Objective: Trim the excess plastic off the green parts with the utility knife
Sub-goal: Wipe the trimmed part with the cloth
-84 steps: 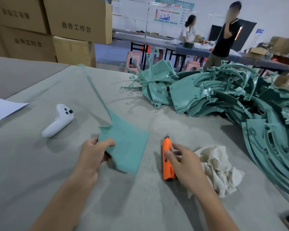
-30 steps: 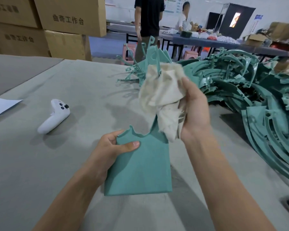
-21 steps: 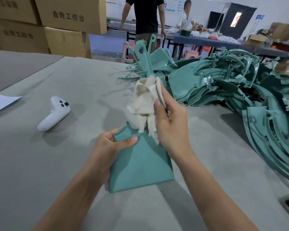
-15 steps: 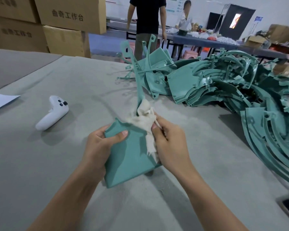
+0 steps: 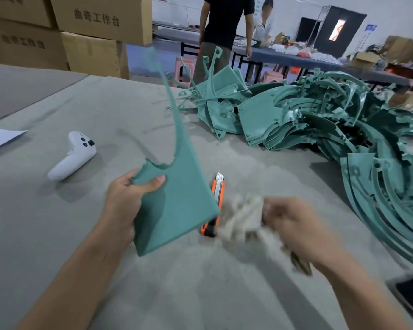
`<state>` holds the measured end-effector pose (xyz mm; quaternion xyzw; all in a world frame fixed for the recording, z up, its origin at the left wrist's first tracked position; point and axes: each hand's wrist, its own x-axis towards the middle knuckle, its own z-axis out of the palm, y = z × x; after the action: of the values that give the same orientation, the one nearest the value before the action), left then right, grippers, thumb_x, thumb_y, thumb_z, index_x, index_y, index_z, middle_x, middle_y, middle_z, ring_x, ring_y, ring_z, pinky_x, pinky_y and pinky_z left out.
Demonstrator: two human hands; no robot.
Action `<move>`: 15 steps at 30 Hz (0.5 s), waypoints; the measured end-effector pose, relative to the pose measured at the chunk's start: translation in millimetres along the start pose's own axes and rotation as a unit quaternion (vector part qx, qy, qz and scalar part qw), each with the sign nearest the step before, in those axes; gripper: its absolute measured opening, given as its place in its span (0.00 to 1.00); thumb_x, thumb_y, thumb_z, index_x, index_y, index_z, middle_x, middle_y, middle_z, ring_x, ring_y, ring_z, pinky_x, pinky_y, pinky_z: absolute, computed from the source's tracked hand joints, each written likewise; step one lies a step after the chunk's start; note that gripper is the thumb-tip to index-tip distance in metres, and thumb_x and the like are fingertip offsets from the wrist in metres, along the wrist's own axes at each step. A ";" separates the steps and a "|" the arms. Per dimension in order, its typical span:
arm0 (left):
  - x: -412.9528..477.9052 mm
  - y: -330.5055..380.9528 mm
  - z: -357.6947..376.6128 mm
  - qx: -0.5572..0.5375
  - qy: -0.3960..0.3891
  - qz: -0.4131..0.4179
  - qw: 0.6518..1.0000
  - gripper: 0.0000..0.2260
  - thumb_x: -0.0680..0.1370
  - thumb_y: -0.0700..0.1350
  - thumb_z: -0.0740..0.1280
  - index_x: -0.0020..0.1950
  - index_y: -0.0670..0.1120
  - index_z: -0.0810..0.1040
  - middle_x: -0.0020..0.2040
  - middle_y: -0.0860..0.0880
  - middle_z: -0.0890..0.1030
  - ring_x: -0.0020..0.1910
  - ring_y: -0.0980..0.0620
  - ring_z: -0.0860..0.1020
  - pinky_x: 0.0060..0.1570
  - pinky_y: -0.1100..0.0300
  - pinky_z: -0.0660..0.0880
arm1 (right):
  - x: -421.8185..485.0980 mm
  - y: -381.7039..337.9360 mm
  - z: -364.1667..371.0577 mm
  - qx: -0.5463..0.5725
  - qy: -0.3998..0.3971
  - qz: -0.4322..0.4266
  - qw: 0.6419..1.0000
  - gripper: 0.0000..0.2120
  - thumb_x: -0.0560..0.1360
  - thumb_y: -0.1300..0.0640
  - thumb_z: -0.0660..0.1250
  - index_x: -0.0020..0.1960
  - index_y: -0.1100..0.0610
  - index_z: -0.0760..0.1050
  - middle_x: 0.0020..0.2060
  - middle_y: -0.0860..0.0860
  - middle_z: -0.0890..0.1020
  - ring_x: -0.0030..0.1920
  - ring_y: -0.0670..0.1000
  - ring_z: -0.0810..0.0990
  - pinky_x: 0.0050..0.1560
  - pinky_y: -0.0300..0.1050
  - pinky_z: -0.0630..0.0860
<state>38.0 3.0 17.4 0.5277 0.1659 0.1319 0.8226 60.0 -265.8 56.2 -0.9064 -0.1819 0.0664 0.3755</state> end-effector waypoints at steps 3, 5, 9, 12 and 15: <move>-11.1 -4.1 6.5 0.062 -0.144 -0.064 0.986 0.20 0.63 0.36 0.76 0.54 0.37 0.82 0.49 0.38 0.84 0.42 0.42 0.84 0.42 0.54 0.82 | 26.5 -27.9 -6.7 0.113 0.154 -0.060 0.980 0.10 0.82 0.61 0.61 0.50 0.60 0.81 0.38 0.66 0.79 0.30 0.46 0.69 0.32 0.43 0.65; -16.4 -5.4 10.2 0.102 -0.193 -0.082 0.972 0.18 0.63 0.35 0.76 0.52 0.38 0.83 0.48 0.37 0.84 0.41 0.41 0.83 0.41 0.54 0.81 | 48.9 -51.3 0.4 0.187 0.192 -0.126 0.955 0.10 0.83 0.57 0.60 0.54 0.58 0.80 0.44 0.65 0.81 0.35 0.51 0.73 0.35 0.45 0.69; -11.9 -5.0 6.0 0.100 -0.143 -0.054 0.983 0.21 0.61 0.37 0.77 0.53 0.38 0.82 0.49 0.36 0.84 0.44 0.38 0.83 0.45 0.49 0.81 | 72.2 -67.8 37.3 0.168 0.241 -0.133 0.946 0.09 0.82 0.58 0.62 0.52 0.57 0.81 0.35 0.56 0.81 0.32 0.55 0.75 0.31 0.51 0.72; -7.6 -2.5 1.8 0.060 -0.085 -0.007 0.995 0.17 0.59 0.39 0.77 0.47 0.40 0.84 0.44 0.39 0.85 0.38 0.43 0.83 0.38 0.55 0.81 | 62.1 -51.9 69.5 0.117 0.193 -0.119 0.967 0.11 0.81 0.61 0.63 0.43 0.57 0.80 0.28 0.49 0.77 0.27 0.43 0.67 0.28 0.36 0.64; -4.8 -0.4 2.3 0.052 -0.031 0.025 0.998 0.08 0.62 0.39 0.76 0.40 0.44 0.85 0.40 0.43 0.85 0.33 0.47 0.83 0.31 0.59 0.78 | 47.3 -38.8 76.1 0.097 0.163 -0.103 0.976 0.19 0.80 0.63 0.63 0.30 0.55 0.69 0.25 0.52 0.68 0.29 0.44 0.62 0.30 0.40 0.60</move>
<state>34.6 -1.0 18.6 0.5776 0.1337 0.1276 0.7951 73.4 -172.6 30.3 -0.8406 -0.2037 -0.1042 0.4909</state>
